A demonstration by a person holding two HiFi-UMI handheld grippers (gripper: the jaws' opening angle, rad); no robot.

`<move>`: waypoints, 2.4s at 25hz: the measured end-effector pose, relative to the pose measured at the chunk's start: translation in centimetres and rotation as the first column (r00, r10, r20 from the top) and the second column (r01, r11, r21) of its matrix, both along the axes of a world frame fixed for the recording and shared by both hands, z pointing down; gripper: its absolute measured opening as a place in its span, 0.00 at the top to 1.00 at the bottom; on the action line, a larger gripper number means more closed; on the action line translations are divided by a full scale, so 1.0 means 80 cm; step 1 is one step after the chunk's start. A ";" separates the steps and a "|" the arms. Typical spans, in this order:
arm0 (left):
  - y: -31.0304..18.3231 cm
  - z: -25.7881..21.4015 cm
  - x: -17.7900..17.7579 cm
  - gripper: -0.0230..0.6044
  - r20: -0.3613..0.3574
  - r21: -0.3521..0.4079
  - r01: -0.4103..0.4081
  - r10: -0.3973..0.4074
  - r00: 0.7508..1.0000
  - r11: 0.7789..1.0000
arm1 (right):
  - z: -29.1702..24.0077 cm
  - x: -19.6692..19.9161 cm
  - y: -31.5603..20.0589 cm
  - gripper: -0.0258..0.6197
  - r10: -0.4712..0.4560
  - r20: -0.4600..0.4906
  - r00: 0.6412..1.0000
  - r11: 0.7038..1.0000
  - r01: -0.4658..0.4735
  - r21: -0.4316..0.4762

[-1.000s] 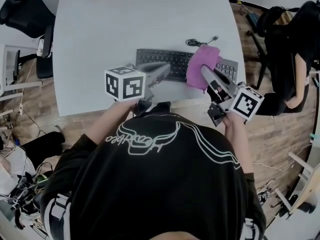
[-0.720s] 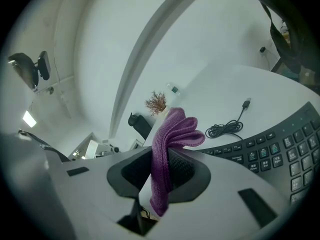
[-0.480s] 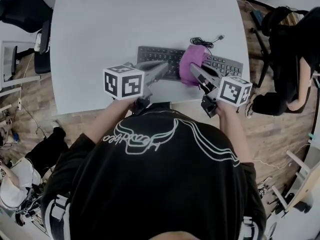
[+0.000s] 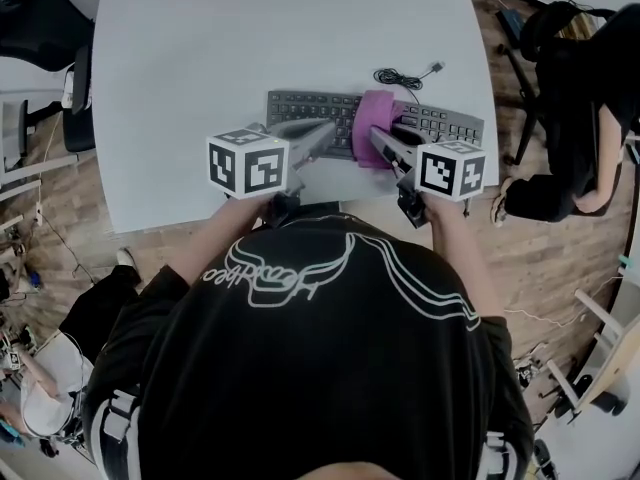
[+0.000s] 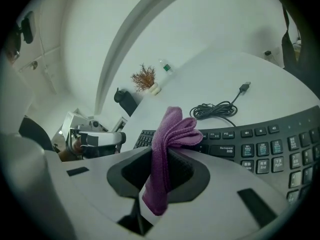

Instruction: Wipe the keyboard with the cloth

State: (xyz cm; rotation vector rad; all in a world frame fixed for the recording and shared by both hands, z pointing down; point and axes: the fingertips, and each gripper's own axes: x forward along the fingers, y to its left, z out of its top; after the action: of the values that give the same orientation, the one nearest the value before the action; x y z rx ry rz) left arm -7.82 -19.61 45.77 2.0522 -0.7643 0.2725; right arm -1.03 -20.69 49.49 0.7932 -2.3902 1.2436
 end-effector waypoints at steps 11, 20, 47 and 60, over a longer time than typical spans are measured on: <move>-0.010 0.007 0.005 0.96 0.002 -0.005 0.001 -0.001 1.000 1.000 | 0.013 0.011 -0.004 0.87 0.011 -0.059 0.998 1.000 -0.012 -0.021; -0.010 0.009 0.007 0.96 -0.006 -0.010 -0.019 0.018 1.000 1.000 | 0.020 0.026 -0.002 0.87 0.059 -0.099 0.993 0.998 -0.062 -0.024; -0.015 0.019 0.052 0.96 -0.022 -0.028 -0.092 0.091 0.996 0.995 | 0.031 0.150 -0.003 0.87 0.173 -0.247 0.953 0.984 -0.178 0.002; -0.017 0.021 0.072 0.96 -0.018 -0.030 -0.124 0.124 0.992 0.992 | 0.037 0.214 -0.003 0.87 0.247 -0.295 0.923 0.967 -0.255 0.011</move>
State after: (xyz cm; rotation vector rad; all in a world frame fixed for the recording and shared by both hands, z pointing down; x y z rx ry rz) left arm -2.05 -20.95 47.49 2.0728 -0.6200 0.3361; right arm 16.09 -20.94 52.44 1.2161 -2.0765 1.1509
